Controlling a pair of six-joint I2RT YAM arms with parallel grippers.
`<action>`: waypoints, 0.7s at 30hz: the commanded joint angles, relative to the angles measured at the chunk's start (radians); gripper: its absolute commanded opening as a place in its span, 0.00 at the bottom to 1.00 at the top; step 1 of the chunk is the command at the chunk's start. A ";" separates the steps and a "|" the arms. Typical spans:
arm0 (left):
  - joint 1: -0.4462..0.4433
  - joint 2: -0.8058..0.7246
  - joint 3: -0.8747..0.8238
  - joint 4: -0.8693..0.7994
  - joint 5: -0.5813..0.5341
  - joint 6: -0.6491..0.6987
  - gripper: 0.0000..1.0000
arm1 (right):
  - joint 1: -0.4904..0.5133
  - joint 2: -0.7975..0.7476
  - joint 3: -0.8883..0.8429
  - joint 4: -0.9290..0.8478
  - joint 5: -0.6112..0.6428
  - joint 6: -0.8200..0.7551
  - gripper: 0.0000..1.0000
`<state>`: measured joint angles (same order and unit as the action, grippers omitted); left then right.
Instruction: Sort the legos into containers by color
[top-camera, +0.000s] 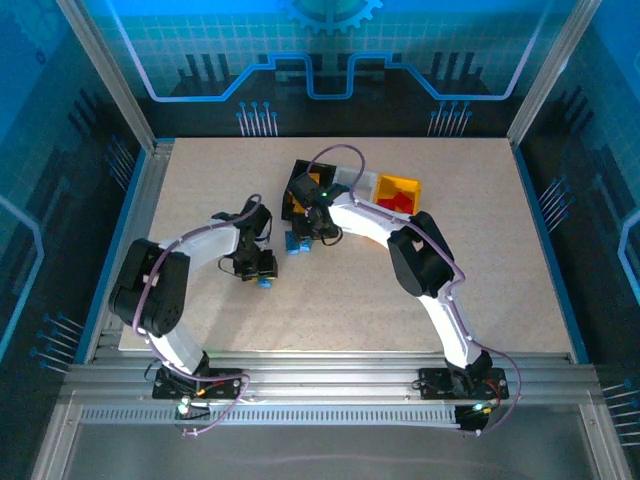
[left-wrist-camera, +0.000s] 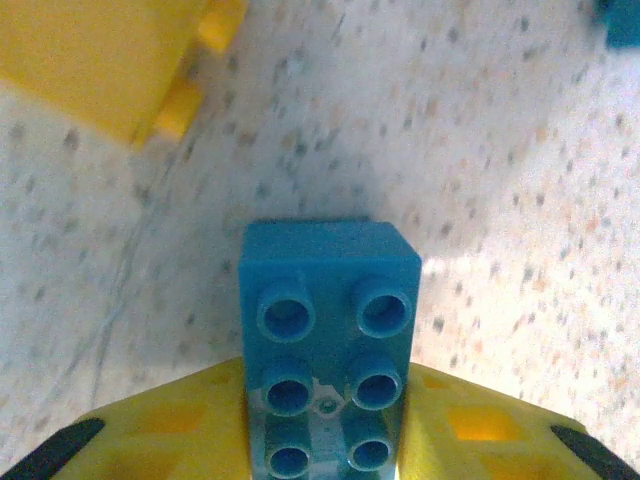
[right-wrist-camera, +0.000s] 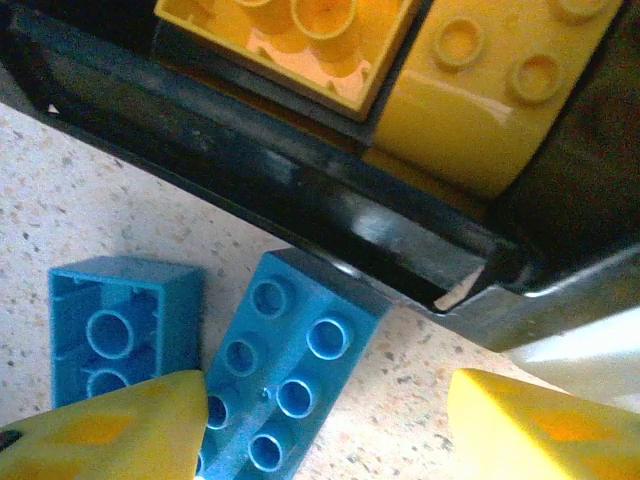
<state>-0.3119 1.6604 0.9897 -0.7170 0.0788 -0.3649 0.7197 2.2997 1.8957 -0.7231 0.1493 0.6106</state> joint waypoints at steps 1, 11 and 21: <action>-0.006 -0.097 0.000 -0.106 0.030 -0.023 0.37 | 0.008 0.065 0.020 -0.028 0.006 0.007 0.65; 0.008 -0.178 0.175 -0.226 0.022 -0.021 0.38 | 0.002 -0.133 -0.286 0.054 0.015 0.001 0.44; -0.016 0.057 0.542 -0.240 0.088 -0.025 0.38 | -0.029 -0.458 -0.637 0.198 0.032 -0.056 0.15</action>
<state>-0.3119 1.6516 1.4479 -0.9237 0.1249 -0.3687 0.7124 1.9297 1.2957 -0.5652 0.1692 0.5766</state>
